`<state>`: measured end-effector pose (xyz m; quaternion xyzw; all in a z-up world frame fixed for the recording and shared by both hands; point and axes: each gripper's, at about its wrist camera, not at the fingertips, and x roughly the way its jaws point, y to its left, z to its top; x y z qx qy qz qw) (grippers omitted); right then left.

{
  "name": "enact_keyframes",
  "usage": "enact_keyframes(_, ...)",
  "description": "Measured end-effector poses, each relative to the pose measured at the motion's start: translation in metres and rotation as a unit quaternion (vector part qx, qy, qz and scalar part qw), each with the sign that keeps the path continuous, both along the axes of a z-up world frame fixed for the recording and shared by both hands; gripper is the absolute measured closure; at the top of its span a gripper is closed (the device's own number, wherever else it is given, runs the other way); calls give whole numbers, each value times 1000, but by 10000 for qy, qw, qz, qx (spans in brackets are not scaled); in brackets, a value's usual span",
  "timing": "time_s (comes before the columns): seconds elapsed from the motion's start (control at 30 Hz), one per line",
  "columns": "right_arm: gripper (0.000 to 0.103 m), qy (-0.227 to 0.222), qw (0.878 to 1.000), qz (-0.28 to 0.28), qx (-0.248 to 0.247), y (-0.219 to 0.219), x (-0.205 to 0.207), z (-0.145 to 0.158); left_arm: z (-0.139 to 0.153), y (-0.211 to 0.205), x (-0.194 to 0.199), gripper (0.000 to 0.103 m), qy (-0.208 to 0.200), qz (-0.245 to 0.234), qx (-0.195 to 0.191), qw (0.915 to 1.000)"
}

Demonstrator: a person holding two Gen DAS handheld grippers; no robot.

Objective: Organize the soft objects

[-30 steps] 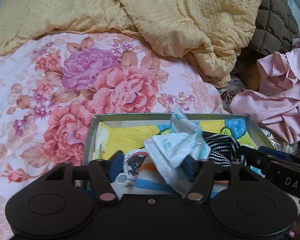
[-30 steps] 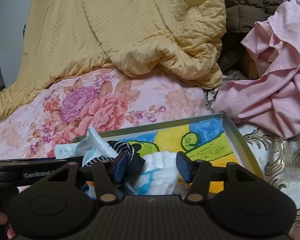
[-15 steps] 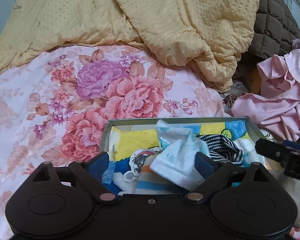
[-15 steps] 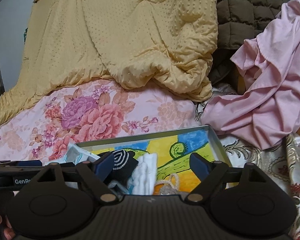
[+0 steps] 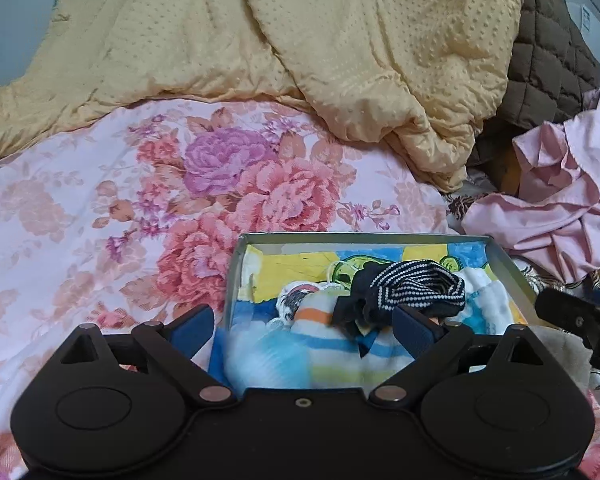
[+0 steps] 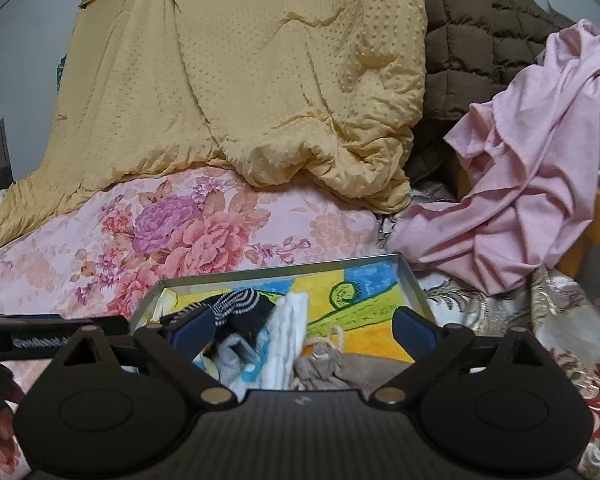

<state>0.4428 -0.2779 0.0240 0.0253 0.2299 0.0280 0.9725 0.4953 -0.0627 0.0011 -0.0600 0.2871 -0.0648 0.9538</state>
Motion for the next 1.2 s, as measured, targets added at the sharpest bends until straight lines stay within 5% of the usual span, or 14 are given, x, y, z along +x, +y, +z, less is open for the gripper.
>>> enact_keyframes(0.73,1,-548,9984,51,89,-4,-86,34,41,9,-109,1,-561,282,-114,9980)
enact_keyframes(1.2,0,-507,9986,64,161,-7,-135,34,51,-2,-168,1,-753,285,-33,9967)
